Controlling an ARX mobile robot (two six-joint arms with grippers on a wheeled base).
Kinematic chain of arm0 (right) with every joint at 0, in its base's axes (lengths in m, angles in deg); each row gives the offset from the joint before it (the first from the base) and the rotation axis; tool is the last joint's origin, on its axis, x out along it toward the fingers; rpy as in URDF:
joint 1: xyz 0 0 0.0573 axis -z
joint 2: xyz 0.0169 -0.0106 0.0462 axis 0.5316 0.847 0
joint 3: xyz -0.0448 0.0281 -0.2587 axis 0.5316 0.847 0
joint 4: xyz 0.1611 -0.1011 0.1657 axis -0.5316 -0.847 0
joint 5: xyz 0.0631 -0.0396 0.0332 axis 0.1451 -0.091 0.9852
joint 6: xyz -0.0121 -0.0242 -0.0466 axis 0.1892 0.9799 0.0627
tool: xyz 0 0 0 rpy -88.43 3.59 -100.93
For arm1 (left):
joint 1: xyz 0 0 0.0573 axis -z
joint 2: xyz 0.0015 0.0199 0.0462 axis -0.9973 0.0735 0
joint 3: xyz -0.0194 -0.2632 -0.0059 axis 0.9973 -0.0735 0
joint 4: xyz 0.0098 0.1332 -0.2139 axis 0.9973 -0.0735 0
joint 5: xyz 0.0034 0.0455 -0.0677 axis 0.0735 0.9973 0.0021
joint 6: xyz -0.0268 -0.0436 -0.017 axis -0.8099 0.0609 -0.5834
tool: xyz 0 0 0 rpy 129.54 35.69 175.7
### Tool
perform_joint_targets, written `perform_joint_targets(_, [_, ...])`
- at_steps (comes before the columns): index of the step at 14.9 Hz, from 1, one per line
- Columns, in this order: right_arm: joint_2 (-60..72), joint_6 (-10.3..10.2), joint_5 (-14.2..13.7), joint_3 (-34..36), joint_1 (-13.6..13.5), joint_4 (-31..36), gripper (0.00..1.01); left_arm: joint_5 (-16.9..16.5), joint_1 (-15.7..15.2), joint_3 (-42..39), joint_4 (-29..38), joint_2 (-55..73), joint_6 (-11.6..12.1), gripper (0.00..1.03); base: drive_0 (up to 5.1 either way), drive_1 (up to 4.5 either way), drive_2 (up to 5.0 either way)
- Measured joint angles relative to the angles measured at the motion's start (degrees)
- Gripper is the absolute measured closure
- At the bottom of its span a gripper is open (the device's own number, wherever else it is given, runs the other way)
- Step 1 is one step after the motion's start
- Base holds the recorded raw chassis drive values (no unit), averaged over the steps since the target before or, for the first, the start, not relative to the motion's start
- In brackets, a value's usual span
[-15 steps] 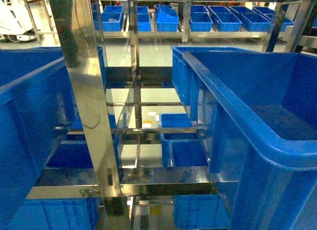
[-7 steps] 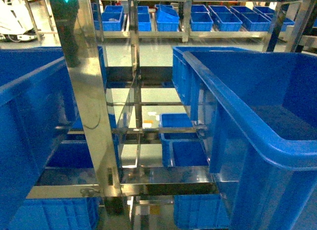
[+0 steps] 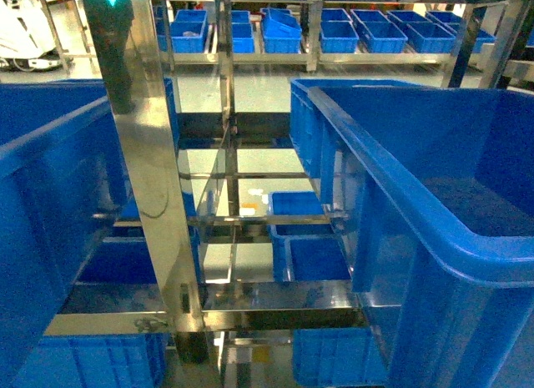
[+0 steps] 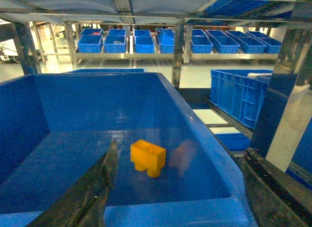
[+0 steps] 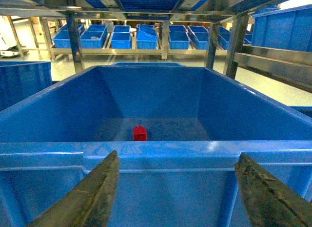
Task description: Sort and place red and yellow blocks in left bins
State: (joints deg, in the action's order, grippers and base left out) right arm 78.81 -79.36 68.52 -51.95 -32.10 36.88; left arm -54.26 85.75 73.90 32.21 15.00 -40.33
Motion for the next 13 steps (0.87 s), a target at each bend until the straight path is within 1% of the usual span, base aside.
perform_joint_targets(2, [0.00, 0.00, 0.00, 0.00, 0.00, 0.00, 0.14, 0.00, 0.00, 0.00, 0.00, 0.00, 0.02, 0.04, 0.0, 0.00, 0.0])
perform_joint_targets(3, [0.00, -0.02, 0.00, 0.00, 0.00, 0.02, 0.02, 0.00, 0.00, 0.00, 0.00, 0.00, 0.04, 0.05, 0.0, 0.00, 0.0])
perform_joint_targets(4, [0.00, 0.00, 0.00, 0.00, 0.00, 0.00, 0.04, 0.00, 0.00, 0.00, 0.00, 0.00, 0.04, 0.05, 0.0, 0.00, 0.0])
perform_joint_targets(13, [0.00, 0.00, 0.00, 0.00, 0.00, 0.00, 0.03, 0.00, 0.00, 0.00, 0.00, 0.00, 0.04, 0.05, 0.0, 0.00, 0.0])
